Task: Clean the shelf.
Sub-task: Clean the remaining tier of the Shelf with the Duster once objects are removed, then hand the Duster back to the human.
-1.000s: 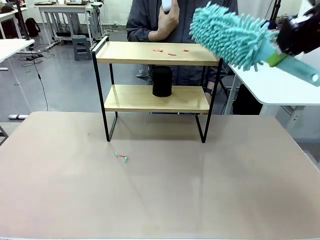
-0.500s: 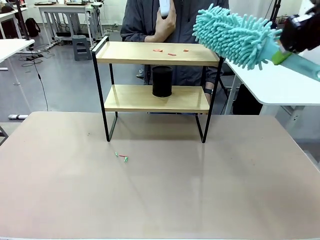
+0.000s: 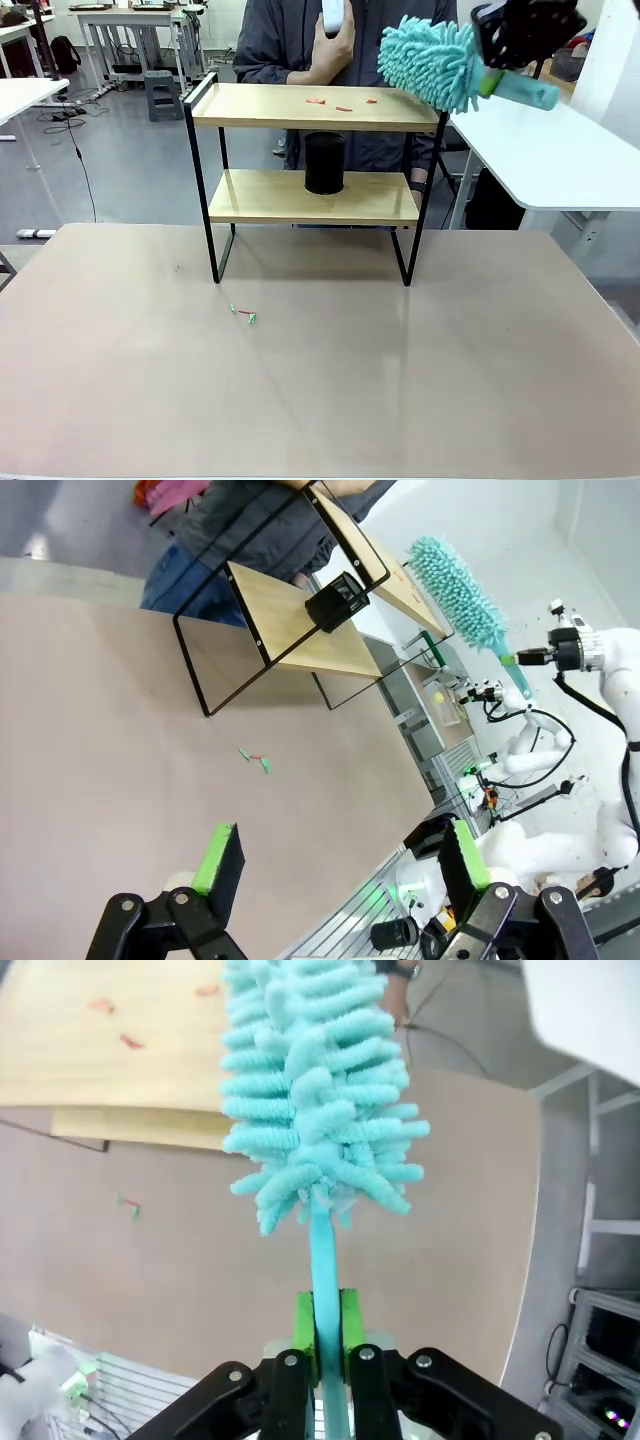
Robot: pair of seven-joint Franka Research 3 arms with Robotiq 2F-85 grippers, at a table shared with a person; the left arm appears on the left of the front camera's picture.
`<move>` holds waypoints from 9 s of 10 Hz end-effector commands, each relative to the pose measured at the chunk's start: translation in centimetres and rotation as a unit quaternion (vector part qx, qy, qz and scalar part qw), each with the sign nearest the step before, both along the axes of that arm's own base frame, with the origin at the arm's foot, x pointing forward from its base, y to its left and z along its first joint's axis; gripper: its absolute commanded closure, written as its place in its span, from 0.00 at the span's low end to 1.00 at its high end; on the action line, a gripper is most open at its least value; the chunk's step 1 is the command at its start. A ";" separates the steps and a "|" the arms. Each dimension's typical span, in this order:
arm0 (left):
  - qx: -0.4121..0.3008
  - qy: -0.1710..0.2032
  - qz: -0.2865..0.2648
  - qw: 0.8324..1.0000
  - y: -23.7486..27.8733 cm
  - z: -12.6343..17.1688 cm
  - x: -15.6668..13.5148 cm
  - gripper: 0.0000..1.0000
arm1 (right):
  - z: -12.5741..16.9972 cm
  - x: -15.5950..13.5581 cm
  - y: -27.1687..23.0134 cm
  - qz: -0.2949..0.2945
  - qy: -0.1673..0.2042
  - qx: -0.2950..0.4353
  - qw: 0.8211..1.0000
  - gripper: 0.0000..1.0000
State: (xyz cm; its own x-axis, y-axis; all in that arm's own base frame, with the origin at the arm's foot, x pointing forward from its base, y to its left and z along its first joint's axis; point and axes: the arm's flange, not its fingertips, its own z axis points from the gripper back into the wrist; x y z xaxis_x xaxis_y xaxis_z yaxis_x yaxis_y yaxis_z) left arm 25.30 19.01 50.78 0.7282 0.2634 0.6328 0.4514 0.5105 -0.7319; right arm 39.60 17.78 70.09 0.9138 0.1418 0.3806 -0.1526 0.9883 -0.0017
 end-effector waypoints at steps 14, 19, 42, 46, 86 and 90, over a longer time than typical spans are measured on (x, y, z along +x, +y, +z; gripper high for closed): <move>-0.005 -0.013 -0.001 1.000 -0.1 0.2 0.0 0.00 | 1.0 -3.6 -3.3 0.562 0.098 0.087 0.817 0.88; -0.005 -0.013 -0.001 1.000 -0.1 0.2 0.0 0.00 | -2.7 -4.8 -9.3 0.502 0.093 0.190 0.839 0.88; 0.000 0.000 0.000 1.000 0.0 0.0 0.0 0.00 | -16.5 -19.2 -29.7 0.100 0.015 0.337 0.936 0.88; 0.121 -0.199 -0.215 0.948 -13.9 15.5 4.8 0.00 | -1.4 -16.4 -30.4 0.240 -0.122 0.223 0.937 0.88; 0.168 -0.115 -0.567 0.798 -47.3 7.4 9.6 1.00 | -7.8 -3.5 -4.0 0.555 0.247 0.238 0.758 0.88; 0.171 -0.113 -0.566 0.798 -47.2 7.3 9.5 0.95 | -7.8 -3.5 -4.0 0.553 0.242 0.236 0.762 0.88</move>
